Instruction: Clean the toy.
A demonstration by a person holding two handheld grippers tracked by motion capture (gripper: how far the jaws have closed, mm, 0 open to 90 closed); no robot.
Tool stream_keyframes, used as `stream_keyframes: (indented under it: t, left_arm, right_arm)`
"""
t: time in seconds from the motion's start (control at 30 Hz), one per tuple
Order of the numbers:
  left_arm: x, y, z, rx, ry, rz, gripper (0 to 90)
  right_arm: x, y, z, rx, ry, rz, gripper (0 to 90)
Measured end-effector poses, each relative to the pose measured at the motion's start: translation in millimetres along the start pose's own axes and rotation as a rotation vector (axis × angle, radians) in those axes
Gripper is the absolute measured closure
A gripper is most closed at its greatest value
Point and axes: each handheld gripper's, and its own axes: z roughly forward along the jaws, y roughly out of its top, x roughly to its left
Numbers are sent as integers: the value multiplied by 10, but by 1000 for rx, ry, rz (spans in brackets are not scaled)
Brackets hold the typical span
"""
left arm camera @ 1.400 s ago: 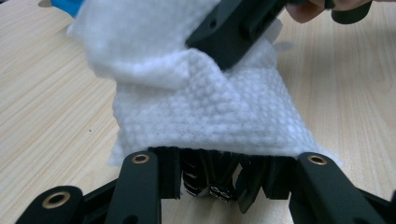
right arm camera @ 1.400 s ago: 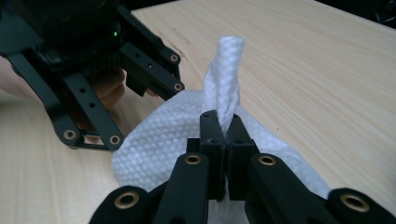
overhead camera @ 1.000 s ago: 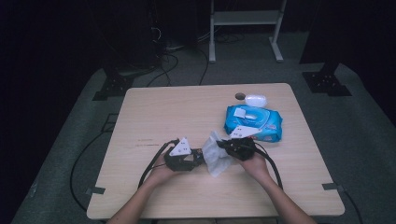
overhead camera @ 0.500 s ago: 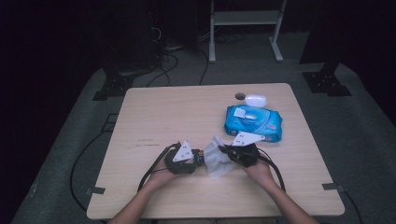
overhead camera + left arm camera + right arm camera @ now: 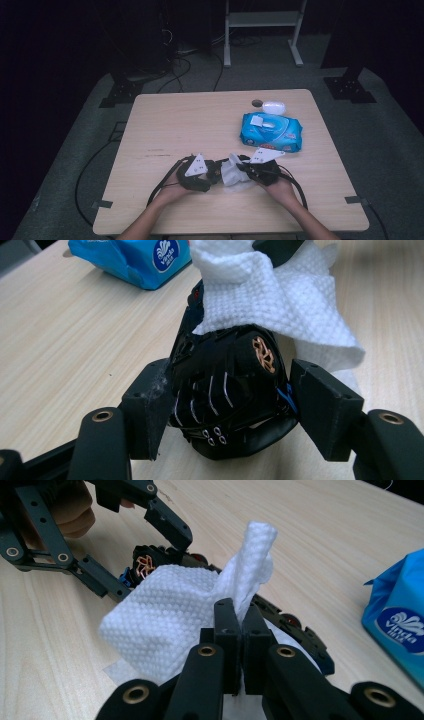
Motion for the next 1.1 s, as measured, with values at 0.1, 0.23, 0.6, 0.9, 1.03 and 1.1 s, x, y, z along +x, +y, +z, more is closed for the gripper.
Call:
stream_keyframes:
  t: [0.1,0.23,0.6,0.9,1.03,1.1]
  left_arm:
    - [-8,-3,0,5,11,15,344]
    - [-25,-10,0,30,11,51,337]
    - [115,-15,65,-1,13,-40,121]
    - [137,-39,91,45,-27,-55,167]
    - [152,-62,33,43,-39,-69,238]
    - [162,-65,22,38,-26,-69,240]
  right_arm:
    - [-13,-19,19,1,9,10,879]
    - [-23,-37,41,19,10,18,879]
    - [-128,20,-17,8,8,49,878]
    - [-113,56,235,64,10,34,877]
    - [-149,53,305,68,-7,34,877]
    - [-173,58,331,65,-19,23,877]
